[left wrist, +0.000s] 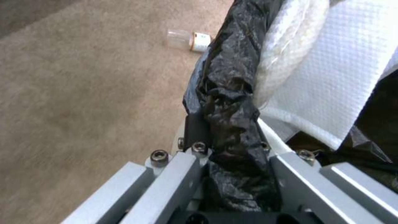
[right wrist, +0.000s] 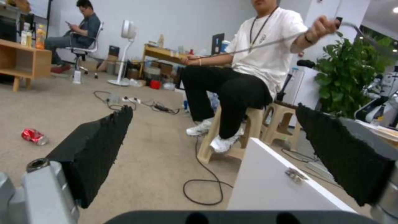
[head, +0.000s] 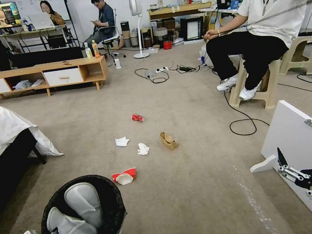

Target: Pick up the trash bin and place the garbage on the floor into it.

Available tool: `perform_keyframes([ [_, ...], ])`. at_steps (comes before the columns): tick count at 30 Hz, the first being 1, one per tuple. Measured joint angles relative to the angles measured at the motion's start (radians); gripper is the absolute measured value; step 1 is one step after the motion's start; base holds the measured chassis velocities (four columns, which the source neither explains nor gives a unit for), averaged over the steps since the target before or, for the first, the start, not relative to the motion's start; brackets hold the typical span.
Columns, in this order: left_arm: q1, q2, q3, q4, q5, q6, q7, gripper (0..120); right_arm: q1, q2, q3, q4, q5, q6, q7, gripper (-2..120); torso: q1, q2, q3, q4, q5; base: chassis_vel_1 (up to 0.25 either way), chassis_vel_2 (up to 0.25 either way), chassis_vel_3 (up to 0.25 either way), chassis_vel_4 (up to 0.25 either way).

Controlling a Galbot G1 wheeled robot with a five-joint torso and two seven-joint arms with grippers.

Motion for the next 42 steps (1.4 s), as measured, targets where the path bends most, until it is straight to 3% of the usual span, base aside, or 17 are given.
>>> perform_keyframes([
  [23, 0.001, -0.010, 0.004, -0.002, 0.009, 0.000, 0.002, 3, 0.008, -0.006, -0.002, -0.010, 0.000, 0.010, 0.002, 100, 0.000, 0.000, 0.000, 0.0001, 0.0000, -0.121, 0.120, 0.122, -0.120],
  [42, 0.025, -0.017, -0.002, -0.027, 0.007, 0.000, 0.011, 3, -0.004, -0.009, -0.003, -0.005, -0.001, 0.022, -0.005, 100, 0.000, 0.000, 0.000, 0.0000, 0.0000, -0.010, 0.011, 0.013, -0.004],
])
